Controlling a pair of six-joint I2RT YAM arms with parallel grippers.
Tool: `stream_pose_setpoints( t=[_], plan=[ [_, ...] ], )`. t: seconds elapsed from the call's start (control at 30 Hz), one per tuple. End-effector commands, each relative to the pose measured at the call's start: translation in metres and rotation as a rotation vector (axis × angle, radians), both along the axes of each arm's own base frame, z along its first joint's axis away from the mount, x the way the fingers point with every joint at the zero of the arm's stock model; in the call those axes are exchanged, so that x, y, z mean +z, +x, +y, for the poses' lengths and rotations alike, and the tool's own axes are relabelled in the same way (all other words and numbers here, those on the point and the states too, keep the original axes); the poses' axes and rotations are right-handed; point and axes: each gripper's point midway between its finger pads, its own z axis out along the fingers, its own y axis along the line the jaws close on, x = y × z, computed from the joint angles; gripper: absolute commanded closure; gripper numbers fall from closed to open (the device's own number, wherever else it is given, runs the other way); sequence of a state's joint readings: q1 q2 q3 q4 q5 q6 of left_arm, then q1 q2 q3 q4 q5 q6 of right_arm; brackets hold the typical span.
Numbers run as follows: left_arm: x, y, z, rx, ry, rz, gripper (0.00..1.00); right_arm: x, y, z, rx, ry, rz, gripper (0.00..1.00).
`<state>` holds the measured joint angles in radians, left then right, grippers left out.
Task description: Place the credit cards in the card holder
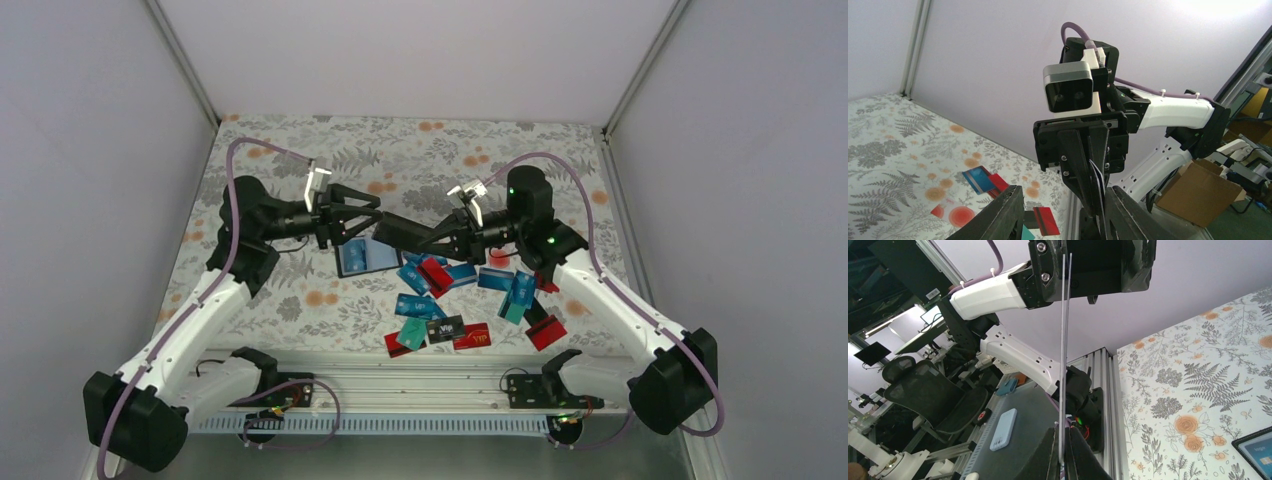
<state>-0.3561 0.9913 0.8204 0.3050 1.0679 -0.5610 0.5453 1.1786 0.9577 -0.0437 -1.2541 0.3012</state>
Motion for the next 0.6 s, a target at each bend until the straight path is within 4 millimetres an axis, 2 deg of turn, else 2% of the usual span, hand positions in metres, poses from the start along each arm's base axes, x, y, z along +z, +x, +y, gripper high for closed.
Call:
stream_pose_setpoints(
  t=[0.0, 0.23, 0.57],
  plan=[
    [0.0048, -0.0019, 0.0022, 0.017, -0.008, -0.042, 0.59, 0.0178, -0.0127, -0.0006, 0.045, 0.036, -0.058, 0.96],
    [0.01, -0.0038, 0.0037, 0.028, -0.004, -0.058, 0.6, 0.0186, -0.0145, -0.0005, 0.051, 0.038, -0.062, 0.96],
    [0.0016, -0.0075, 0.0013, -0.003, 0.031, -0.057, 0.59, 0.0272, -0.012, 0.0011, 0.034, 0.04, -0.068, 0.96]
  ],
)
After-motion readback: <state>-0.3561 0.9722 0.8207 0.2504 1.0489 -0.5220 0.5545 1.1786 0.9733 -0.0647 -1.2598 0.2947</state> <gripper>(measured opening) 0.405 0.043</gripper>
